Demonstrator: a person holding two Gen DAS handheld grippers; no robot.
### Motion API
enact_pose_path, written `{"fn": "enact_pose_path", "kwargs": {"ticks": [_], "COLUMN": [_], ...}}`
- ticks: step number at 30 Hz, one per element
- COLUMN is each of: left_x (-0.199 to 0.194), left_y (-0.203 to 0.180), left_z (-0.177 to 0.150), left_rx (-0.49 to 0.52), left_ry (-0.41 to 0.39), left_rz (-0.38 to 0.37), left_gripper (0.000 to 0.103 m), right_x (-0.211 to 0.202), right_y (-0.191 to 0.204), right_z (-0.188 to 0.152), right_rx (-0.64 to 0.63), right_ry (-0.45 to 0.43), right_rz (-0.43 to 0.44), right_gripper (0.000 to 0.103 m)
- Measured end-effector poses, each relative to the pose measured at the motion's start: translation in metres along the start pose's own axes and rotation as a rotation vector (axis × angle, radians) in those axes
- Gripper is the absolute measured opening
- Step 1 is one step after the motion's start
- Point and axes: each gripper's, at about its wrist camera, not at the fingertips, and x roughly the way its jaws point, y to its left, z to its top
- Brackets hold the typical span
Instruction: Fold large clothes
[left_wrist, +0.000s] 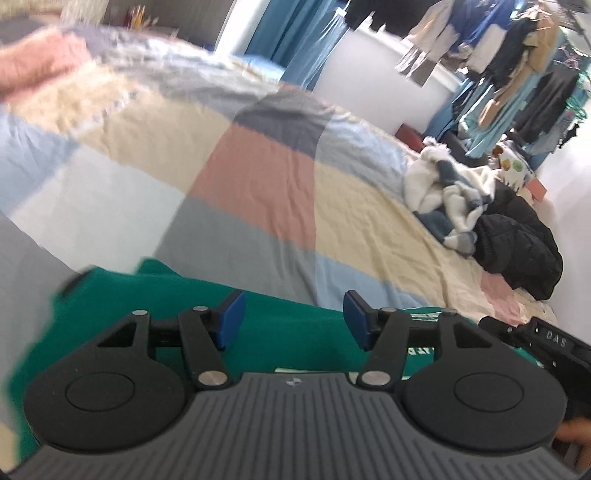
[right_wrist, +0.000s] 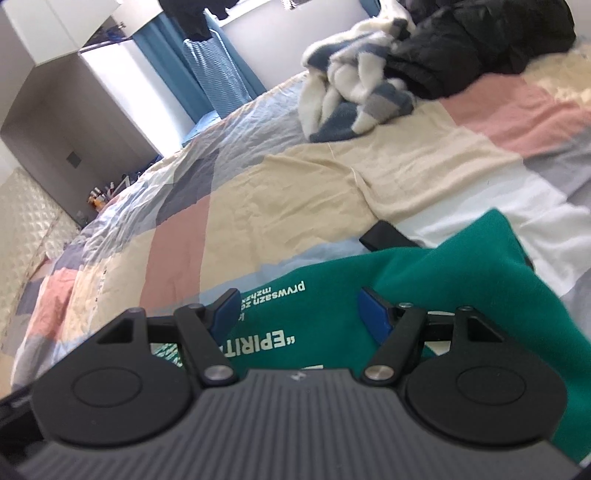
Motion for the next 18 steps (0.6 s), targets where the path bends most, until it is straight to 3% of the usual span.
{"fn": "enact_pose_path", "kwargs": {"ticks": [4, 9, 12, 15, 18], "left_x": [-0.04, -0.064, -0.068, -0.069, -0.067], "left_y": [0.003, 0.03, 0.05, 0.062, 0.063], "left_z": [-0.004, -0.005, -0.005, -0.01, -0.016], "left_rx": [0.064, 0.017, -0.033, -0.067, -0.076], "left_ry": [-0.089, -0.121, -0.108, -0.094, -0.089], "left_rz": [0.067, 0.146, 0.149, 0.129, 0.122], "left_gripper": [0.066, 0.066, 0.066, 0.067, 0.074], "right_x": [-0.025, -0.056, -0.07, -0.074, -0.072], "right_y": [-0.007, -0.026, -0.039, -0.051, -0.057], "right_z": [0.005, 0.01, 0.014, 0.017, 0.02], "right_rx": [-0.023, -0.049, -0.07, -0.046, -0.038], "right_ry": [-0.045, -0.095, -0.099, -0.083, -0.073], "right_rz": [-0.007, -0.037, -0.045, -0.034, -0.055], "right_gripper": [0.073, 0.073, 0.074, 0.082, 0.085]}}
